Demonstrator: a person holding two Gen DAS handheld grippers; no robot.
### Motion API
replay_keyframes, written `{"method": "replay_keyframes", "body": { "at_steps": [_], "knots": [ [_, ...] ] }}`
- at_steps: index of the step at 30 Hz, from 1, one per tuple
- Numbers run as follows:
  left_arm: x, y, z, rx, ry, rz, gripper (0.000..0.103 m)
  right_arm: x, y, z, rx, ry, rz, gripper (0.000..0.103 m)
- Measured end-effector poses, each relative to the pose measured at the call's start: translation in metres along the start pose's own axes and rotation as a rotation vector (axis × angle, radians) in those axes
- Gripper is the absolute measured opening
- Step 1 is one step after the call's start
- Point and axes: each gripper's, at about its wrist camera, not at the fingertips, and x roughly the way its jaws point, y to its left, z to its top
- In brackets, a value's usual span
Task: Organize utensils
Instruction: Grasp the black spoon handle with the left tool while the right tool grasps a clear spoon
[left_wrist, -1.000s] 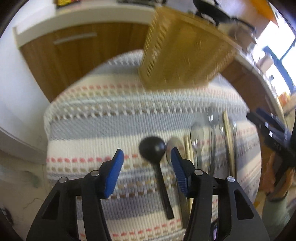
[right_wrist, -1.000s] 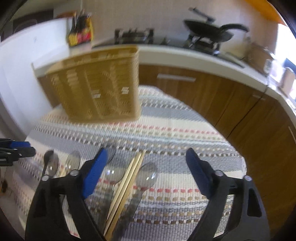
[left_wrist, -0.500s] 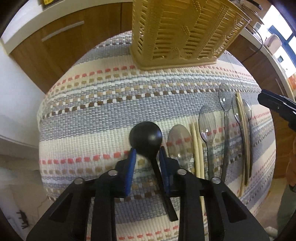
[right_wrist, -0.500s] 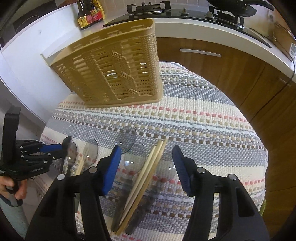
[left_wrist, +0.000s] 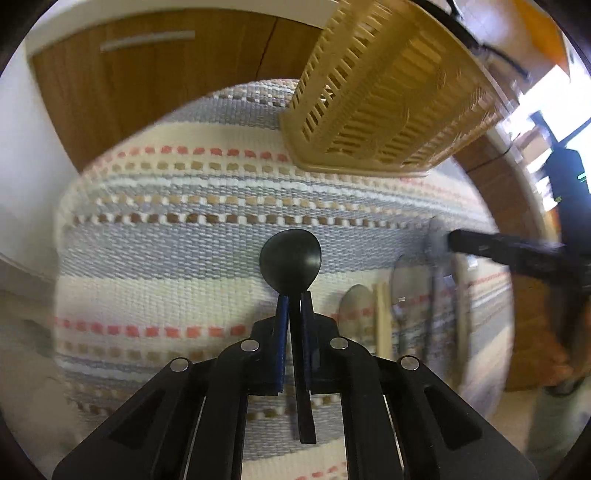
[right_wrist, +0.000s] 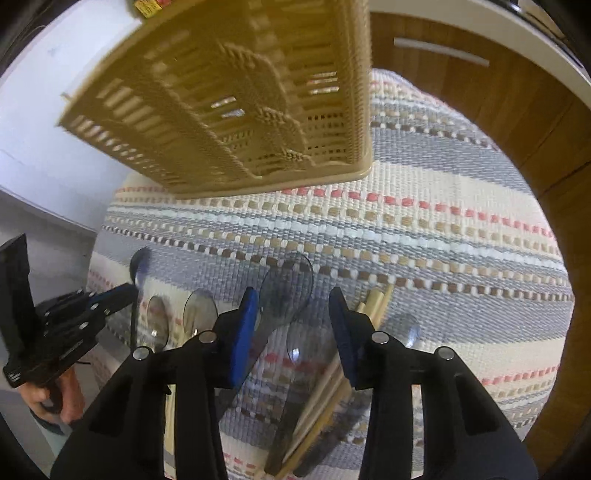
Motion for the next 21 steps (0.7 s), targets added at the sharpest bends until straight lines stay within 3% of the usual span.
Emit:
{"method": "replay_keyframes", "body": {
  "at_steps": [2,4,7,16,18,21],
  "knots": [
    [0.0,0.014,0.001,-0.039,0.003,-0.079,0.006,0.003,0.002,0.003,-0.003,0.0,-0.011,0.037],
    [-0.002,0.026,0.001,-0.05,0.0,-0.092,0.006,0.009,0.006,0.008,-0.004,0.012,-0.05,0.037],
    [-0.004,0.04,0.0,-0.074,-0.003,-0.133,0.007,0.017,0.012,0.012,0.004,0.031,-0.042,0.037],
    [-0.037,0.083,-0.01,-0.102,-0.026,-0.084,0.008,0.034,0.044,0.019,-0.057,0.072,-0.047,0.038],
    [-0.042,0.087,-0.009,-0.101,-0.037,-0.07,0.011,0.036,0.048,0.019,-0.06,0.075,-0.052,0.038],
    [-0.046,0.082,-0.005,-0.09,-0.03,-0.082,0.033,0.04,0.054,0.021,-0.062,0.08,-0.057,0.038]
  ]
}}
